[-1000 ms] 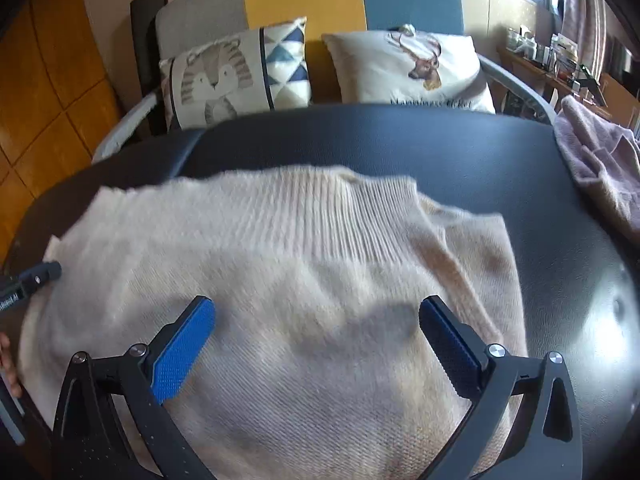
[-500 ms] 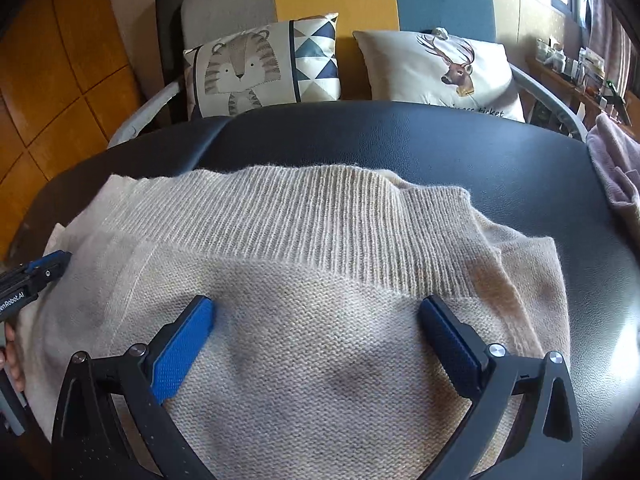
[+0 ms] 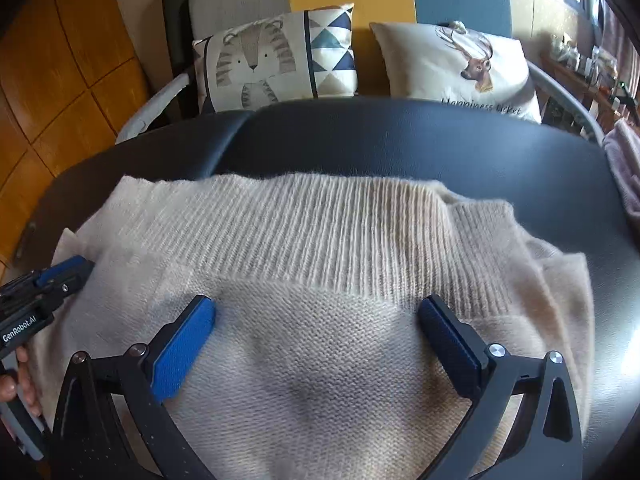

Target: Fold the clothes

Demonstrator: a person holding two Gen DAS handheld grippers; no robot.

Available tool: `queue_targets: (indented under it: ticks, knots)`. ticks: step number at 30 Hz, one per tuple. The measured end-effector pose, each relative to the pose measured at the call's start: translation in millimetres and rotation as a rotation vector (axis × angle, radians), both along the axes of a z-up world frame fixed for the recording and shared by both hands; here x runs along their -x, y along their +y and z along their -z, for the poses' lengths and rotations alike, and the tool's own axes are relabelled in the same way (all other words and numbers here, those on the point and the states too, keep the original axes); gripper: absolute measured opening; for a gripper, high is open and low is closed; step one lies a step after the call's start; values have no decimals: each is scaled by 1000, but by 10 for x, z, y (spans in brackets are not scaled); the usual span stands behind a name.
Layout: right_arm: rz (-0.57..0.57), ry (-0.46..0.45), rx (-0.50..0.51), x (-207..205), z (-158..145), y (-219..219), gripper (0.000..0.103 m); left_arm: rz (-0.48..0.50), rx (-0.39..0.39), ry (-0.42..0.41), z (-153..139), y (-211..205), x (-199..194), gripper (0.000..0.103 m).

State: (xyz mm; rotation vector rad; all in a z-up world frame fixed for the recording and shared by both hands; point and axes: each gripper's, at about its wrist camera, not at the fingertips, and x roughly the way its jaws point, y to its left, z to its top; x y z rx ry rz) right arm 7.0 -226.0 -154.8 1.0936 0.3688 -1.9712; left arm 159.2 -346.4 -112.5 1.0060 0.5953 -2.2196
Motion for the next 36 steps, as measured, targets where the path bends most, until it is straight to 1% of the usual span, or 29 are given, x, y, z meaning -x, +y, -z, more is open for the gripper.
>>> queue_targets:
  ticks: [3,5,10,12,15,16,19,22,23,25,27,29,30,31,33,35,36]
  knots:
    - [10,4,10,-26,-41,92,103,16,35,8,41,27,-3,34]
    - [17,7,16,-44,-71,156,103,18,45,12,55,38,-10,34]
    - [35,13,31,-90,-146,315,103,-8,3,2,-44,66,-52,34]
    - [42,16,37,-109,-175,378,103,-14,-17,18,-121,99,-112,34]
    - [53,20,46,-136,-220,473,103,-7,-15,42,-197,213,-185,34]
    - [49,26,39,-146,-193,487,103,-1,-16,46,-199,257,-187,34]
    - [36,48,16,-175,-91,521,103,22,-24,17,-104,369,-125,34]
    - [23,69,-2,-194,-12,538,103,42,20,2,-44,439,-98,34]
    - [23,66,-2,-182,-17,537,103,49,33,-2,-37,452,-93,34]
    - [24,39,2,-150,-63,565,103,48,25,-15,-69,451,-100,34]
    - [53,3,52,-127,-199,708,103,34,4,-14,-146,459,-138,34]
    - [78,-14,107,-151,-335,936,103,37,8,2,-247,527,-175,34]
    - [83,-8,119,-176,-396,1069,103,50,13,12,-297,584,-177,34]
    - [83,6,120,-208,-438,1201,103,62,17,22,-347,641,-179,34]
    - [83,46,87,-283,-463,1488,103,97,19,33,-413,775,-148,34]
    - [98,74,47,-353,-445,1744,103,144,6,37,-438,950,-77,34]
    - [122,89,28,-355,-446,1865,103,171,-2,39,-441,1049,-36,34]
